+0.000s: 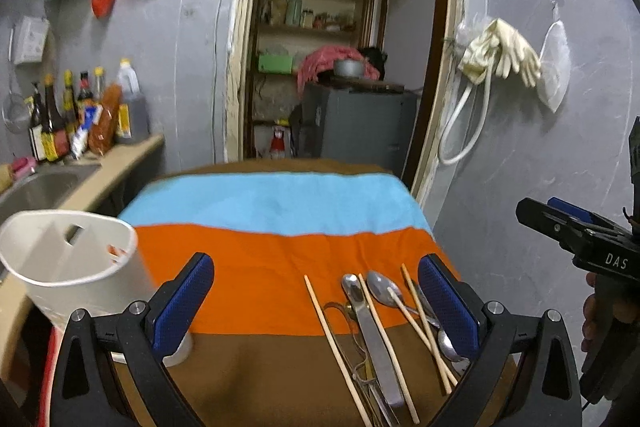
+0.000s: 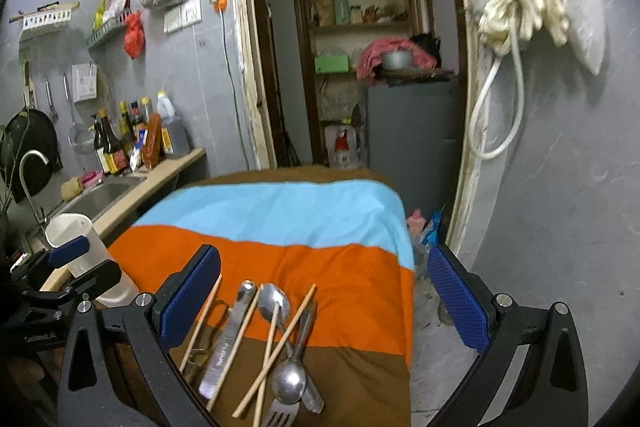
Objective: Organize utensils
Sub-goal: 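Lower both grippers over the loose utensils on the striped cloth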
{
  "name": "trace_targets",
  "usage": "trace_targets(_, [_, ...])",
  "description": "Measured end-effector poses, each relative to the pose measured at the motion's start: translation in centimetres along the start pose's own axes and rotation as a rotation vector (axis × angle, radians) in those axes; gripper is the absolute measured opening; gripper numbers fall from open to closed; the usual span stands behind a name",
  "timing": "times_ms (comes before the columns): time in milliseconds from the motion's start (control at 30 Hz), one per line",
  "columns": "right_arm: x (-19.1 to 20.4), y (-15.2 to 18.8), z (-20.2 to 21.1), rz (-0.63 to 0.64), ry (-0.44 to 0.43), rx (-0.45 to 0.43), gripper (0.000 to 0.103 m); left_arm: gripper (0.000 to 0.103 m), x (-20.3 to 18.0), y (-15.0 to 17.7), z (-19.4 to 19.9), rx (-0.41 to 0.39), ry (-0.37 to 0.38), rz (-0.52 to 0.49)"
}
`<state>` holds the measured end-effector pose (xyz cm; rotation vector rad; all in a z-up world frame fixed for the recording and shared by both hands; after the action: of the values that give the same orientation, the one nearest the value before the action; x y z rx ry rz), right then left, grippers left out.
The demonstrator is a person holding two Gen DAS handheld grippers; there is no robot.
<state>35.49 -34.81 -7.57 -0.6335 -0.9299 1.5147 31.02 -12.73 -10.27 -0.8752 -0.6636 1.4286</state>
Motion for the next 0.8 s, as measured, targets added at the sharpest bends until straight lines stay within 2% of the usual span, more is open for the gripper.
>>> trace_targets(100, [-0.3,1.1,-2.2,-0.012,-0.034,0.041,0.097,0.093,-0.1,0.3,-2.2,0.04,0.006,0.008])
trace_targets(233, [-0.1,2.1,-5.8,-0.011,-0.073,0.096,0.076,0.078,0.3,0.9,-5.3,0.107,0.013,0.02])
trace_targets(367, [0.2,3.5,-9.3,-0.017,-0.105,0.161,0.062,0.066,0.9,1.6,-8.0,0.179,0.017,0.049])
trace_targets(433, [0.3,4.1,-10.6,-0.019,-0.114,0.187,0.05,0.058,1.1,1.9,-9.1,0.203,0.021,0.06])
trace_targets(567, [0.6,5.1,-13.5,-0.03,-0.129,0.25,0.041,0.048,1.4,2.6,-11.5,0.275,0.032,0.087])
trace_targets(633, [0.7,5.8,-14.5,-0.029,-0.124,0.288,0.031,0.039,1.5,3.0,-12.6,0.319,0.034,0.102])
trace_targets(733, [1.1,6.7,-15.8,-0.039,-0.133,0.338,0.029,0.034,1.7,3.6,-14.0,0.376,0.045,0.132])
trace_targets(800, [1.3,7.2,-16.5,-0.041,-0.139,0.367,0.028,0.031,1.7,3.8,-14.3,0.387,0.054,0.138])
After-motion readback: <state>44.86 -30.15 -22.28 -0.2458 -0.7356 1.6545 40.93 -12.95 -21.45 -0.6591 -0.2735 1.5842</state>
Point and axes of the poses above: each gripper's, at about its wrist camera, not at the fingertips, and z roughly against the way its jaws point, x to its left, y to its underside, the point moved 5 cm from there along -z, roughly the way its jaws point, and after that the axes turned 4 degrees about x, right-handed, at the moved point
